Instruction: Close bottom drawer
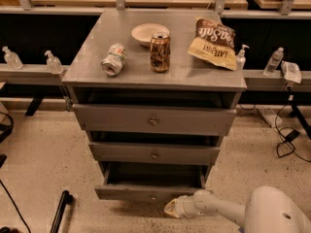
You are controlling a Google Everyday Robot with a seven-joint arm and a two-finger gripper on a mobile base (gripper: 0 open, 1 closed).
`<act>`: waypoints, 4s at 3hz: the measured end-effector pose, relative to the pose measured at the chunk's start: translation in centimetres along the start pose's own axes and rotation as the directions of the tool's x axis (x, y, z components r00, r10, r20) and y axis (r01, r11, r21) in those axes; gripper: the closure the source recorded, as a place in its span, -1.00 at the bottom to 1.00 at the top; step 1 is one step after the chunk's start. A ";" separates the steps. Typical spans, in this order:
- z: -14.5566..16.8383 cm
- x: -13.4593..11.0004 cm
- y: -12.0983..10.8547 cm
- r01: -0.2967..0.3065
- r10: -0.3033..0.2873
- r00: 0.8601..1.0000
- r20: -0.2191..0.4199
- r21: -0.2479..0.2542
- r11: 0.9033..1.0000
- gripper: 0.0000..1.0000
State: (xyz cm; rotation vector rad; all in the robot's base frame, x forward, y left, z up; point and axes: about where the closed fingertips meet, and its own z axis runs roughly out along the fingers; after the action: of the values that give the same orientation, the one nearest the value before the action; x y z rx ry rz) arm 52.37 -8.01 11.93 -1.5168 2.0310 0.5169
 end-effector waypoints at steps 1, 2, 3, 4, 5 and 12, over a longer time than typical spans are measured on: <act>1.3 -0.9 -3.0 0.002 -0.002 1.000 -0.016 0.024 1.000 1.00; 1.7 -0.9 -3.9 0.000 0.001 1.000 -0.025 0.030 1.000 1.00; 2.1 -0.7 -6.0 -0.011 0.013 0.999 -0.038 0.047 0.999 1.00; 2.1 -0.7 -6.0 -0.011 0.013 0.999 -0.038 0.047 0.999 1.00; 2.4 -0.6 -8.3 -0.029 0.031 0.999 -0.043 0.061 0.998 1.00; 0.2 -0.1 -2.1 -0.008 0.005 1.000 0.019 0.134 0.991 1.00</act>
Offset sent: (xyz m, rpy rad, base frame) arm 0.1284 -0.0046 -0.0144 -0.0956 -0.0488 -0.0671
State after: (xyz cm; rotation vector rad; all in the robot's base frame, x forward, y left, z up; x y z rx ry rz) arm 54.42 -8.45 11.87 -1.4210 2.0143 0.3876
